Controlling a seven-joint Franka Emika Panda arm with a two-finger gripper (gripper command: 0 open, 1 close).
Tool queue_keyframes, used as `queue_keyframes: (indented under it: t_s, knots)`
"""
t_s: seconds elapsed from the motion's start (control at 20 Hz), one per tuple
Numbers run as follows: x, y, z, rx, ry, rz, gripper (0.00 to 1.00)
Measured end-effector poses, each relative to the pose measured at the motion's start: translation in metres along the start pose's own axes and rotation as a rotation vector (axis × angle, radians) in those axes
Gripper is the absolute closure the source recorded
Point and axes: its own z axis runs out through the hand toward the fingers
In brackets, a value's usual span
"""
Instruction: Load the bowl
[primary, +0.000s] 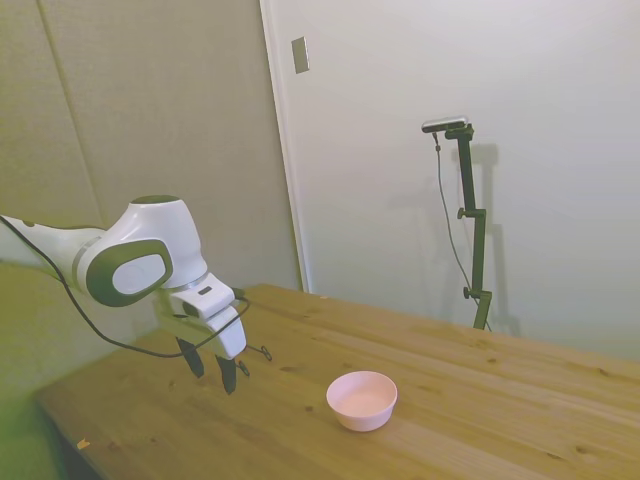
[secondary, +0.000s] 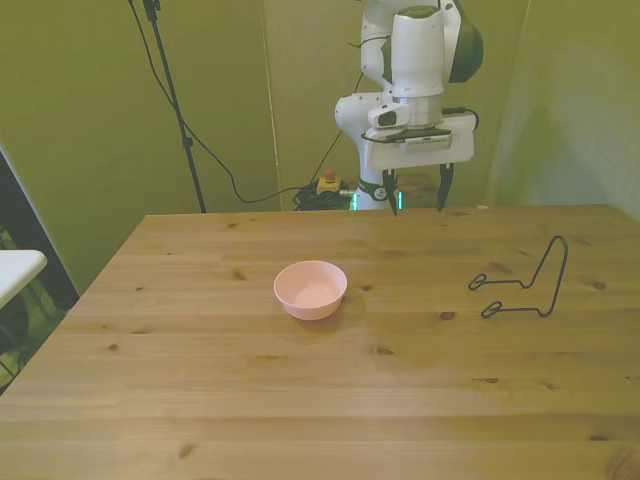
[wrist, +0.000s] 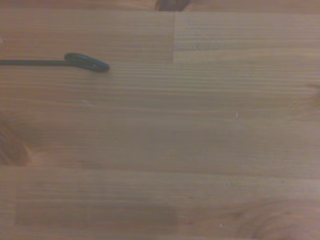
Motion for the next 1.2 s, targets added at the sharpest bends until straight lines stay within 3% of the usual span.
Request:
queue_keyframes:
  t_s: [0.2, 0.45, 0.6, 0.85, 1.2]
  knots:
    - [0.010, 0.001, -0.008, -0.006, 0.030, -0.004, 0.00]
    - [0.073, 0.005, -0.046, -0.011, 0.125, 0.039, 0.00]
    - [0.114, 0.004, -0.048, -0.030, 0.148, 0.074, 0.00]
    - [0.162, -0.009, -0.011, -0.062, 0.122, 0.108, 0.00]
    - [0.190, -0.015, 0.048, -0.093, 0.089, 0.148, 0.00]
